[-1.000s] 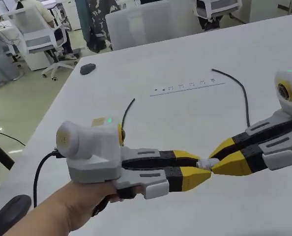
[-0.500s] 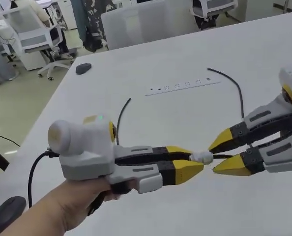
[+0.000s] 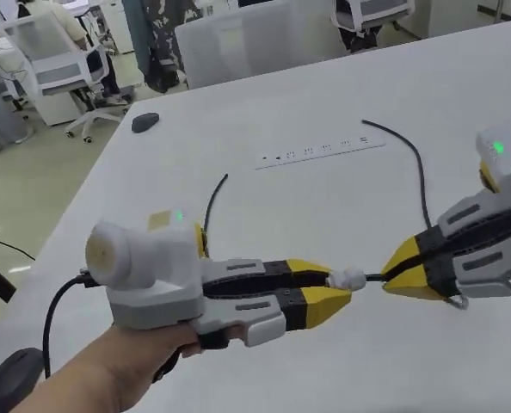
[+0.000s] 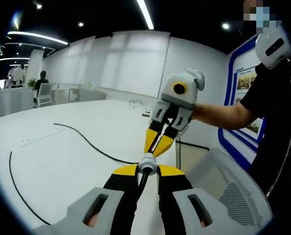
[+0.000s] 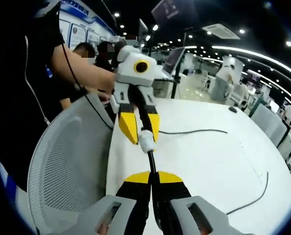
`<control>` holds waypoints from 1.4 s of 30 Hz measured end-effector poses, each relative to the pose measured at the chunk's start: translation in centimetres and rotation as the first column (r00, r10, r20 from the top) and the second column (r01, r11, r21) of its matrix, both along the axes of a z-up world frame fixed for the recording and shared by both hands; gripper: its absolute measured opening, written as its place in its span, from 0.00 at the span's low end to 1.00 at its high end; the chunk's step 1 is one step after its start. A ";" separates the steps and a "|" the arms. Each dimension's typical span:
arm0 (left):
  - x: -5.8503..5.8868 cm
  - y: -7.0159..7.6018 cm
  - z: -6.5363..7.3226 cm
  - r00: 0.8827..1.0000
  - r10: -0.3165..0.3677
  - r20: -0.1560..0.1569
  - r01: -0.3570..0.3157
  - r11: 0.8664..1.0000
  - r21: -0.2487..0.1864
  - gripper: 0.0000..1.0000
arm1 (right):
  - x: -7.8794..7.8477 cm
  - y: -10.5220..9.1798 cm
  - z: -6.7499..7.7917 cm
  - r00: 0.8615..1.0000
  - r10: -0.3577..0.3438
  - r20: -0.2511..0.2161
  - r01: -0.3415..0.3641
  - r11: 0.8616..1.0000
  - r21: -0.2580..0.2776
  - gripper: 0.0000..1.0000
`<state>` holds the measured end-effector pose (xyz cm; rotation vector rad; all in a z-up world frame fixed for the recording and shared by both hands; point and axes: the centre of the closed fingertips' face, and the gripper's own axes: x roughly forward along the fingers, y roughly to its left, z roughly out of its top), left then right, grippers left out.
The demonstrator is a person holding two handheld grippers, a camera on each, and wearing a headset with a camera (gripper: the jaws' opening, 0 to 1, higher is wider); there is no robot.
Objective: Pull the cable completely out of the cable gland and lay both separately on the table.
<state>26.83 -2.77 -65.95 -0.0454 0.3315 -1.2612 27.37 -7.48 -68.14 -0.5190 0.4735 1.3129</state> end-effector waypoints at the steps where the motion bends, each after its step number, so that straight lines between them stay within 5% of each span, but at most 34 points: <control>1: 0.2 0.4 0.0 1.000 0.006 -0.010 -0.006 1.000 -0.005 0.14 | 0.5 -1.3 -0.5 0.998 -0.053 -0.022 0.053 0.999 -0.011 0.00; 4: 0.7 1.0 0.0 1.000 0.028 -0.003 -0.028 1.000 -0.002 0.14 | 2.1 -4.7 -2.0 0.978 -0.207 -0.039 0.204 0.976 -0.070 0.00; 6: 1.3 1.8 0.1 0.999 0.054 0.005 -0.054 0.999 -0.008 0.14 | 3.4 -7.8 -3.3 0.947 -0.321 -0.017 0.317 0.943 -0.098 0.00; 9: 1.3 2.2 -0.2 0.998 0.061 0.003 -0.061 0.998 0.007 0.14 | 3.7 -11.1 -5.0 0.896 -0.435 -0.084 0.426 0.898 -0.106 0.00; 12: 1.6 2.6 -0.3 0.997 0.080 -0.002 -0.080 0.997 0.001 0.14 | 3.8 -15.8 -8.4 0.863 -0.504 -0.020 0.481 0.833 -0.273 0.00; 13: 1.8 2.8 -0.2 0.996 0.093 -0.015 -0.093 0.995 -0.017 0.14 | 3.6 -16.3 -9.0 0.861 -0.508 -0.029 0.480 0.830 -0.285 0.00; 15: 1.7 2.6 -0.3 0.996 0.081 -0.023 -0.082 0.997 -0.014 0.14 | 2.9 -15.5 -9.3 0.858 -0.506 -0.089 0.476 0.848 -0.234 0.00; 16: 1.6 2.4 -0.7 0.997 0.074 -0.010 -0.074 0.997 0.012 0.14 | 2.8 -15.6 -9.4 0.852 -0.514 -0.094 0.481 0.842 -0.243 0.00; 20: 1.6 2.3 -1.0 0.998 0.067 -0.017 -0.067 0.997 0.025 0.14 | 1.7 -15.5 -10.1 0.899 -0.435 -0.049 0.392 0.850 -0.352 0.03; 22: 1.5 2.2 -1.1 0.998 0.061 -0.017 -0.061 0.998 0.033 0.14 | 1.7 -12.9 -8.2 0.919 -0.393 -0.039 0.368 0.888 -0.276 0.15; 24: 1.4 1.9 -1.1 0.999 0.049 -0.011 -0.048 0.998 0.035 0.14 | 1.1 -10.1 -6.3 0.928 -0.360 -0.097 0.337 0.921 -0.194 0.28; 25: 1.3 1.7 -1.0 0.999 0.042 -0.015 -0.042 0.999 0.031 0.14 | 0.5 -7.8 -4.6 0.950 -0.295 -0.103 0.280 0.950 -0.141 0.27; 29: 0.8 0.7 -0.8 1.000 0.011 -0.011 -0.011 0.999 0.032 0.14 | -0.8 -1.4 -0.4 0.988 -0.138 -0.070 0.137 0.990 -0.016 0.22; 33: 0.3 0.0 -0.5 1.000 -0.015 0.002 0.015 0.999 0.039 0.14 | -0.5 1.7 0.7 0.998 -0.062 0.023 0.063 0.998 -0.027 0.25; 37: 0.0 -0.2 -0.3 0.999 -0.031 0.007 0.031 0.999 0.040 0.14 | -0.5 3.5 1.0 0.999 0.001 0.054 0.001 1.000 -0.032 0.09; 42: -0.2 -0.2 -0.5 0.999 -0.033 0.014 0.032 0.998 0.049 0.14 | -0.9 4.1 0.6 0.999 0.041 0.020 -0.040 0.999 -0.027 0.02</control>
